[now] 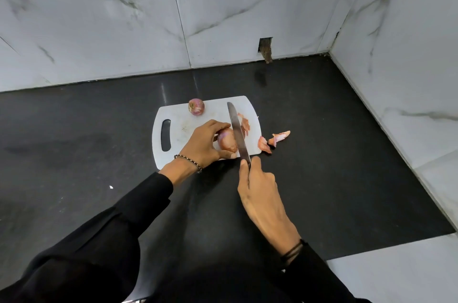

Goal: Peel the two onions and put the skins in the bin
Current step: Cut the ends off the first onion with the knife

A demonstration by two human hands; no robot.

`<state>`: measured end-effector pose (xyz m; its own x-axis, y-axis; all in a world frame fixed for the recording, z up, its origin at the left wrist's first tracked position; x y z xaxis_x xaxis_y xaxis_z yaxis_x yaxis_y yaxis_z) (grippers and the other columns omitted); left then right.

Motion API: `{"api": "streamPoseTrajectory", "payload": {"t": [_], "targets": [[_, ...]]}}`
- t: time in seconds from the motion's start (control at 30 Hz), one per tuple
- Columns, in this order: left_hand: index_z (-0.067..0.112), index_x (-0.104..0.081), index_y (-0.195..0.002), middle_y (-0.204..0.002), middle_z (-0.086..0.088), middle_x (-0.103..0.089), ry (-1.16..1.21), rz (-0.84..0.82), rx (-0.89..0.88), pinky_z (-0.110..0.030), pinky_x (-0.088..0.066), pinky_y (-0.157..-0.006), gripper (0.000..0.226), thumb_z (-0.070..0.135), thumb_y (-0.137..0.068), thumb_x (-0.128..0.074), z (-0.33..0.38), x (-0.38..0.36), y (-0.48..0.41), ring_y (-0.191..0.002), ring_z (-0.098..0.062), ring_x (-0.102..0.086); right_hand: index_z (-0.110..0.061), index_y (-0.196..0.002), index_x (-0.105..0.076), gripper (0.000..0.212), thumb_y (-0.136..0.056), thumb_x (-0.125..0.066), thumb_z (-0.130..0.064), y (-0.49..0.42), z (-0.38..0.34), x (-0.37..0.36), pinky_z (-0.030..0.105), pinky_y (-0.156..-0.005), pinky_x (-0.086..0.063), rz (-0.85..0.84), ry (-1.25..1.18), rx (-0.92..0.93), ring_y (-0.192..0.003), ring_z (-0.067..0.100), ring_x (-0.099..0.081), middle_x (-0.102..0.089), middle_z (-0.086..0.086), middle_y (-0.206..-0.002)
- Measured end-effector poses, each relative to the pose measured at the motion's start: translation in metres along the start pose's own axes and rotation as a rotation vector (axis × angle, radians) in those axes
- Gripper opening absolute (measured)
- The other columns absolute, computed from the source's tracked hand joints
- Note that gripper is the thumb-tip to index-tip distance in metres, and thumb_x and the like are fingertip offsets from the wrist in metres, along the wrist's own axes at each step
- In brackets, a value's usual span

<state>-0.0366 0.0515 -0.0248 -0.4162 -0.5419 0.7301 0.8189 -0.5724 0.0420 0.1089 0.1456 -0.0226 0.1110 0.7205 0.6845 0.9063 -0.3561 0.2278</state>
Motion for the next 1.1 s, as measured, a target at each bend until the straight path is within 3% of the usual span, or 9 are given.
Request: {"api": "streamPoseTrajectory", "payload": {"t": [0.1, 0.3, 0.4, 0.5, 0.63, 0.8, 1.1], "targets": [[0.012, -0.055, -0.135, -0.126, -0.004, -0.056, 0.013, 0.0, -0.011, -0.034, -0.048, -0.103, 0.078, 0.024, -0.066, -0.091, 0.006, -0.001, 0.0, -0.114, -0.021, -0.056, -0.017, -0.101, -0.041, 0.028, -0.11, -0.027, -0.039, -0.001, 0.009, 0.001, 0.033, -0.053, -0.039, 0.0, -0.002, -0.062, -0.059, 0.015, -0.049, -0.053, 0.001, -0.076], [0.013, -0.051, -0.139, -0.133, -0.005, -0.05, -0.078, -0.056, 0.004, -0.034, -0.046, -0.105, 0.077, 0.032, -0.073, -0.085, 0.019, -0.007, -0.006, -0.121, -0.023, -0.05, -0.018, -0.103, -0.041, 0.028, -0.11, -0.025, -0.041, -0.004, 0.01, 0.007, 0.043, -0.059, -0.045, 0.0, -0.01, -0.056, -0.064, 0.021, -0.052, -0.055, 0.005, -0.077], [0.013, -0.047, -0.143, -0.135, -0.005, -0.049, -0.14, -0.038, 0.04, -0.03, -0.042, -0.103, 0.08, 0.038, -0.075, -0.082, 0.018, -0.008, -0.004, -0.121, -0.022, -0.048, -0.019, -0.103, -0.041, 0.028, -0.11, -0.025, -0.041, -0.002, 0.009, 0.005, 0.039, -0.054, -0.042, -0.008, 0.019, -0.03, -0.058, 0.018, -0.05, -0.053, 0.002, -0.072], [0.012, -0.047, -0.142, -0.136, -0.005, -0.052, -0.148, -0.045, 0.049, -0.031, -0.042, -0.106, 0.079, 0.032, -0.075, -0.083, 0.017, -0.006, -0.003, -0.123, -0.023, -0.05, -0.019, -0.1, -0.04, 0.027, -0.11, -0.025, -0.041, 0.002, 0.007, 0.003, 0.03, -0.052, -0.035, -0.033, -0.012, -0.029, -0.056, 0.014, -0.047, -0.05, 0.0, -0.071], [0.014, -0.049, -0.138, -0.134, -0.005, -0.056, -0.093, -0.049, 0.058, -0.034, -0.044, -0.106, 0.075, 0.023, -0.072, -0.086, 0.014, -0.002, -0.002, -0.121, -0.022, -0.053, -0.018, -0.103, -0.042, 0.03, -0.11, -0.025, -0.042, 0.002, 0.004, 0.004, 0.032, -0.052, -0.036, -0.057, -0.071, -0.042, -0.055, 0.012, -0.044, -0.049, 0.0, -0.073], [0.014, -0.05, -0.137, -0.132, -0.007, -0.06, -0.083, -0.02, 0.055, -0.038, -0.046, -0.105, 0.071, 0.018, -0.074, -0.084, 0.02, -0.005, -0.001, -0.119, -0.026, -0.057, -0.019, -0.107, -0.041, 0.029, -0.11, -0.023, -0.041, -0.001, 0.0, 0.012, 0.036, -0.06, -0.043, -0.065, -0.076, -0.037, -0.072, 0.015, -0.051, -0.051, 0.001, -0.074], [0.008, -0.055, -0.132, -0.115, -0.014, -0.068, -0.192, -0.03, 0.028, -0.033, -0.049, -0.09, 0.06, 0.015, -0.077, -0.078, 0.028, -0.002, -0.007, -0.105, -0.031, -0.062, -0.02, -0.103, -0.041, 0.028, -0.111, -0.021, -0.039, 0.003, -0.002, 0.013, 0.027, -0.052, -0.034, -0.167, -0.057, -0.102, -0.074, 0.013, -0.049, -0.051, 0.003, -0.08]]}}
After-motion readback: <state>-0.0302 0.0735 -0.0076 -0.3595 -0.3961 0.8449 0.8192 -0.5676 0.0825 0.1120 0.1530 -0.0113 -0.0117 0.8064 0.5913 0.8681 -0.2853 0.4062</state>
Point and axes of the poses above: each hand's wrist, its own y-axis away from the middle knuckle, its own x-axis out of the back of the hand, z = x × y, the point moved 6 cm from there along -y, towards the middle knuckle
